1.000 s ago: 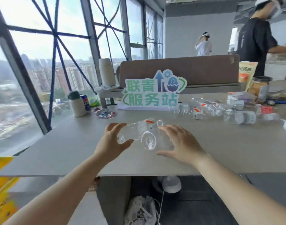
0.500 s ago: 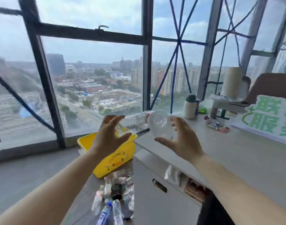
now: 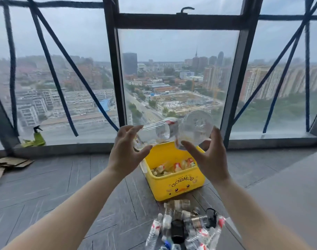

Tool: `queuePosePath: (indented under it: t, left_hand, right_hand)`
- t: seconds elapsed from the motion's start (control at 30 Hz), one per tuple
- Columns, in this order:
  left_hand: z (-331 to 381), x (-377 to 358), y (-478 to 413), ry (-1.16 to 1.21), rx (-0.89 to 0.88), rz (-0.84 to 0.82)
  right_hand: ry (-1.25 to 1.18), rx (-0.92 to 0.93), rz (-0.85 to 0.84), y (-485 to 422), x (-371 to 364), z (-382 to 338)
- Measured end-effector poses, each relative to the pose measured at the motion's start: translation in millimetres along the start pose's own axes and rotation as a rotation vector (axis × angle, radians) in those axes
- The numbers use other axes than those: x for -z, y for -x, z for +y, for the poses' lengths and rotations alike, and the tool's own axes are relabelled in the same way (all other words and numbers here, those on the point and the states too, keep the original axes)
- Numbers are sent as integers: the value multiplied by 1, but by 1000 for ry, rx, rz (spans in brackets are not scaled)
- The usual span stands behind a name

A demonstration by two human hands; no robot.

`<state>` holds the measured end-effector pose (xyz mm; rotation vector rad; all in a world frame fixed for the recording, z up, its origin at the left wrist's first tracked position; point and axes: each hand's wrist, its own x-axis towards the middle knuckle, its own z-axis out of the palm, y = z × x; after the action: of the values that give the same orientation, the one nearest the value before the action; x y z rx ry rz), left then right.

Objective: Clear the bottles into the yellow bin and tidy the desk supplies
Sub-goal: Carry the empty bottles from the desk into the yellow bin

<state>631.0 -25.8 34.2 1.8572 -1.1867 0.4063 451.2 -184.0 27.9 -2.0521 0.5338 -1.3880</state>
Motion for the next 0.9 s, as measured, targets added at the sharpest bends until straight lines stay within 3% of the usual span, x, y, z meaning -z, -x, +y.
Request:
queuePosePath:
  t: [0.53,0.63,0.7,0.8,0.9]
  left_hand:
    - [-45,-71,-138,-44,-45,107]
    - [-58,-103,-180,-177,4,-22]
    - [-75,-128,-190,-409,177,-289]
    - [-99,-152,-179,-442,344,-559]
    - [-117,-158,-155,-487,318,-674]
  right_hand:
    - [-96,61,220,-131,-78,63]
    - [-92,-4,232,-166,-106,89]
    - [64,-203,42,-181,-124,119]
    - [285,-614,-372,-170,-131,160]
    - [348,-671,-509,-144,-115,178]
